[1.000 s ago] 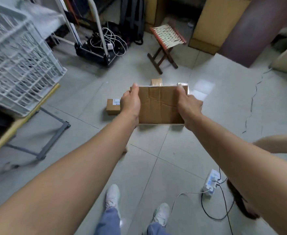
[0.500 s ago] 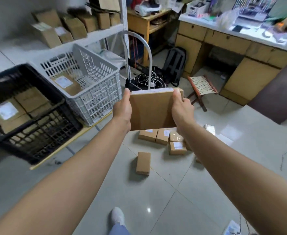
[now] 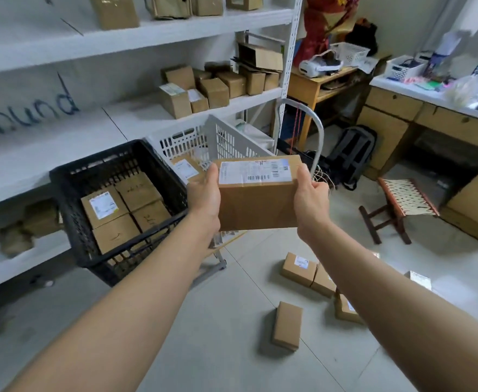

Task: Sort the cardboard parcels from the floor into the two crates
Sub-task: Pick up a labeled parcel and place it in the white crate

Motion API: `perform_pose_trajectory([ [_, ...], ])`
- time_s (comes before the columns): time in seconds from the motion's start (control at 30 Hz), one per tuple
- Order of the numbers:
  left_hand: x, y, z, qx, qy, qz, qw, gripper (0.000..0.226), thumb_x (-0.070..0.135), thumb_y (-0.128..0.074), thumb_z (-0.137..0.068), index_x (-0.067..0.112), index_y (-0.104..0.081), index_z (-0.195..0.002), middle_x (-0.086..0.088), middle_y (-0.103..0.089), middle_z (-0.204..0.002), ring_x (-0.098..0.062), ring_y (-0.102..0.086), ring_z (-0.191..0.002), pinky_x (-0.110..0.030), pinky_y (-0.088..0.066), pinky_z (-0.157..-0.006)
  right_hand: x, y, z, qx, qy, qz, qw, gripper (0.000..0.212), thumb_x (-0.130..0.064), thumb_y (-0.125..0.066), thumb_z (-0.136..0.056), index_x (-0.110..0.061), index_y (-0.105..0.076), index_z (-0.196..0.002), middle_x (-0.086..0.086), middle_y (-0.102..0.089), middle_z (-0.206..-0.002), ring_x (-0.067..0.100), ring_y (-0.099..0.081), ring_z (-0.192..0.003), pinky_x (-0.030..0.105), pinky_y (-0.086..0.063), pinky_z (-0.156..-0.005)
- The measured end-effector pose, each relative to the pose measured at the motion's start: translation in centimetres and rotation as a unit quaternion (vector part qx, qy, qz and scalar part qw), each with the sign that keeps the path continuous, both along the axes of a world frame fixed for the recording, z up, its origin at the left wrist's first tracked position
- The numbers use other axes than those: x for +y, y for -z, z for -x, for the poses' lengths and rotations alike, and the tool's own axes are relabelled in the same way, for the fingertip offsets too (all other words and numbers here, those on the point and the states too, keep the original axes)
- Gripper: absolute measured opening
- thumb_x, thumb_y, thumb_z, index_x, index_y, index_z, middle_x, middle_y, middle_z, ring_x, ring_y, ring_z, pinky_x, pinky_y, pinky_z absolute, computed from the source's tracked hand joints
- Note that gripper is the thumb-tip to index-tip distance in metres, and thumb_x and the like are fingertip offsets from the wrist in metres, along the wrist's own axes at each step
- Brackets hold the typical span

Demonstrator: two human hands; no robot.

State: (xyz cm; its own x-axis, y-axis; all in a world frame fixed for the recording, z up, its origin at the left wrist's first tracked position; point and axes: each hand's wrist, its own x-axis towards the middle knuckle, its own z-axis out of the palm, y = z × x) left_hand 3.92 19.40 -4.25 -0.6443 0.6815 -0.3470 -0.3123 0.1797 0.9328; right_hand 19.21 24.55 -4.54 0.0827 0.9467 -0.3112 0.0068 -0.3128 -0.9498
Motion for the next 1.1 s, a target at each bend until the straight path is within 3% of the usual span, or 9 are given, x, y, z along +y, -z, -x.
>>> perform_pose_trajectory([
  [0.13,0.8,-0.4,4.0,-0.016,-0.004,0.001,1.000,0.064,0.068,-0.051,-0.080,0.016,-0.058,-0.117,-0.005,-0.064,-0.119,-0.028,-0.061,-0.107,-0.047,-0.047,-0.096,1.7,-0.3,3.9,0.011,-0.023,-0.010,1.000,0.046,-0.058,-0.048,-0.089,-0.014,-0.044,-0.104,0.001,-0.054,-0.098,0.018,-0.054,-0.090,0.033,-0.044,-0.069],
  [0.23,1.9,-0.3,6.5,-0.018,-0.016,0.006,1.000,0.056,0.068,-0.052,-0.080,0.017,-0.062,-0.101,-0.004,-0.064,-0.117,-0.032,-0.060,-0.109,-0.049,-0.047,-0.097,3.5,-0.5,6.2,0.025,-0.071,0.010,0.997,0.061,-0.064,-0.048,-0.084,-0.014,-0.054,-0.118,0.004,-0.063,-0.109,0.022,-0.062,-0.096,0.036,-0.050,-0.078],
  [0.33,3.4,-0.3,8.4,0.020,-0.046,0.000,0.999,0.046,0.060,-0.052,-0.087,0.016,-0.064,-0.082,-0.002,-0.070,-0.098,-0.028,-0.067,-0.094,-0.039,-0.054,-0.086,6.0,-0.4,8.1,0.039,-0.143,0.046,0.988,0.056,-0.071,-0.044,-0.083,-0.022,-0.065,-0.101,0.007,-0.070,-0.107,0.027,-0.067,-0.096,0.043,-0.053,-0.090],
  [0.43,5.3,-0.1,10.5,0.047,-0.044,-0.016,0.998,0.035,0.051,-0.052,-0.092,0.022,-0.067,-0.079,0.000,-0.073,-0.088,-0.019,-0.070,-0.081,-0.032,-0.055,-0.072,9.1,0.1,9.9,0.052,-0.167,0.062,0.983,0.052,-0.073,-0.043,-0.082,-0.025,-0.063,-0.087,0.010,-0.072,-0.101,0.030,-0.069,-0.092,0.048,-0.053,-0.091],
  [0.57,8.0,0.1,12.6,0.062,-0.054,-0.019,0.996,0.028,0.040,-0.050,-0.095,0.021,-0.063,-0.080,0.001,-0.070,-0.083,-0.021,-0.067,-0.083,-0.034,-0.053,-0.076,13.4,-0.1,12.2,0.085,-0.203,0.078,0.972,0.062,-0.072,-0.041,-0.085,-0.017,-0.064,-0.105,0.013,-0.073,-0.098,0.030,-0.073,-0.083,0.050,-0.058,-0.077],
  [0.73,11.3,0.5,15.0,0.060,-0.062,0.029,0.996,0.050,0.060,-0.048,-0.087,0.014,-0.067,-0.093,-0.003,-0.073,-0.087,-0.023,-0.070,-0.083,-0.037,-0.055,-0.077,18.6,0.1,14.3,0.056,-0.242,0.075,0.966,0.064,-0.075,-0.038,-0.084,-0.019,-0.061,-0.104,0.011,-0.070,-0.106,0.029,-0.066,-0.098,0.049,-0.050,-0.094],
  [0.9,14.8,2.0,16.9,0.075,-0.091,0.048,0.992,0.009,0.023,-0.054,-0.089,0.015,-0.057,-0.091,-0.009,-0.064,-0.100,-0.030,-0.061,-0.101,-0.046,-0.048,-0.092,22.0,1.4,16.4,0.045,-0.225,0.084,0.970,0.074,-0.062,-0.051,-0.084,-0.011,-0.042,-0.137,0.010,-0.060,-0.118,0.027,-0.062,-0.100,0.041,-0.054,-0.082],
  [1.0,17.0,2.1,18.0,0.063,-0.093,0.033,0.993,0.019,0.012,-0.052,-0.089,0.017,-0.060,-0.105,-0.007,-0.063,-0.106,-0.024,-0.059,-0.100,-0.044,-0.048,-0.092,23.6,2.2,17.8,0.039,-0.221,0.083,0.971,0.060,-0.053,-0.048,-0.092,-0.012,-0.041,-0.135,0.010,-0.058,-0.118,0.026,-0.062,-0.095,0.034,-0.053,-0.067],
  [1.1,19.6,2.8,19.8,0.050,-0.083,0.020,0.995,0.025,0.006,-0.050,-0.089,0.015,-0.061,-0.110,-0.005,-0.062,-0.103,-0.021,-0.058,-0.097,-0.038,-0.047,-0.086,25.5,3.2,19.4,0.026,-0.204,0.077,0.976,0.058,-0.055,-0.048,-0.090,-0.013,-0.047,-0.130,0.011,-0.058,-0.122,0.028,-0.062,-0.098,0.037,-0.055,-0.072],
])
